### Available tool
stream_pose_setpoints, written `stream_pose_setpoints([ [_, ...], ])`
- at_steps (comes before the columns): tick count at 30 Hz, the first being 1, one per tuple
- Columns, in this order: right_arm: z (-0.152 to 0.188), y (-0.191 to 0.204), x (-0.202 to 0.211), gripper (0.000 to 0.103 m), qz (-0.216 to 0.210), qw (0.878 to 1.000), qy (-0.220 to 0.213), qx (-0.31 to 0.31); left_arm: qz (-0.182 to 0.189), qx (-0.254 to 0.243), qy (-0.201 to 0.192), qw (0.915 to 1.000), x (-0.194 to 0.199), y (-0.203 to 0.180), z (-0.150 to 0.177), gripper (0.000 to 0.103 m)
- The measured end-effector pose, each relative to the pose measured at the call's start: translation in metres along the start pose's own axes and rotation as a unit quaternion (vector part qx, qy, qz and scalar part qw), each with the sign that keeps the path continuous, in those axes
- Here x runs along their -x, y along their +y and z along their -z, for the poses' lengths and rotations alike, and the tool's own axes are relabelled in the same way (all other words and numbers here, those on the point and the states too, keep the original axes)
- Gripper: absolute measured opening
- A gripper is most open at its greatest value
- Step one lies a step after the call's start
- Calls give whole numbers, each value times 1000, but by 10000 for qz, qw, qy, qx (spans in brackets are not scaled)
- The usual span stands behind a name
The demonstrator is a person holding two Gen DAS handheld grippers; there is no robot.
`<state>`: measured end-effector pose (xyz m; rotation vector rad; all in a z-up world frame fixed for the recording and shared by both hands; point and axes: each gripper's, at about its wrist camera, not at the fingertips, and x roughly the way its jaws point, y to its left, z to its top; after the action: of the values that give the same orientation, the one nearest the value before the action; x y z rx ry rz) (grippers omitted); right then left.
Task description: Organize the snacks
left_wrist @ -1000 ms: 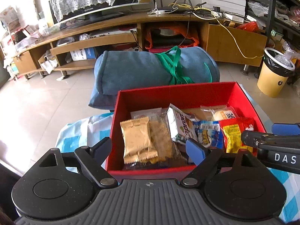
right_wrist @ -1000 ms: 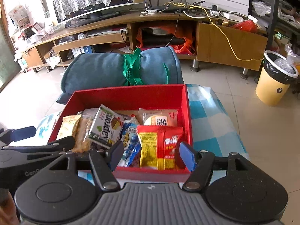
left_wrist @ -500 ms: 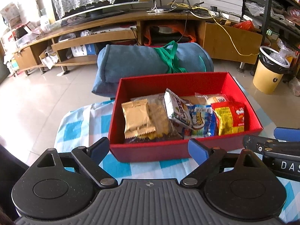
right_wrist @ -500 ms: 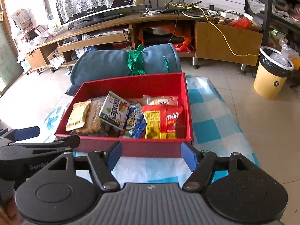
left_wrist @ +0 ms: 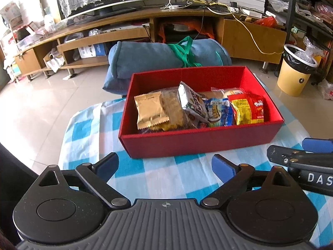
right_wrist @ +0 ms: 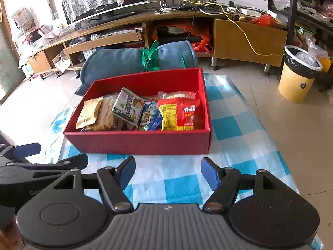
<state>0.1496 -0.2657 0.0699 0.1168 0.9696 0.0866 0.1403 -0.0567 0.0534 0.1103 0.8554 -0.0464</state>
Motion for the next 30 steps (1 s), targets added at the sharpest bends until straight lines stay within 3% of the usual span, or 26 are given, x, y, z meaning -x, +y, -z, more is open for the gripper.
stream_pose_setpoints([
  [30, 54, 16, 32, 64, -93, 9997, 151, 182, -125, -78, 81, 9999, 36, 8, 50, 101],
])
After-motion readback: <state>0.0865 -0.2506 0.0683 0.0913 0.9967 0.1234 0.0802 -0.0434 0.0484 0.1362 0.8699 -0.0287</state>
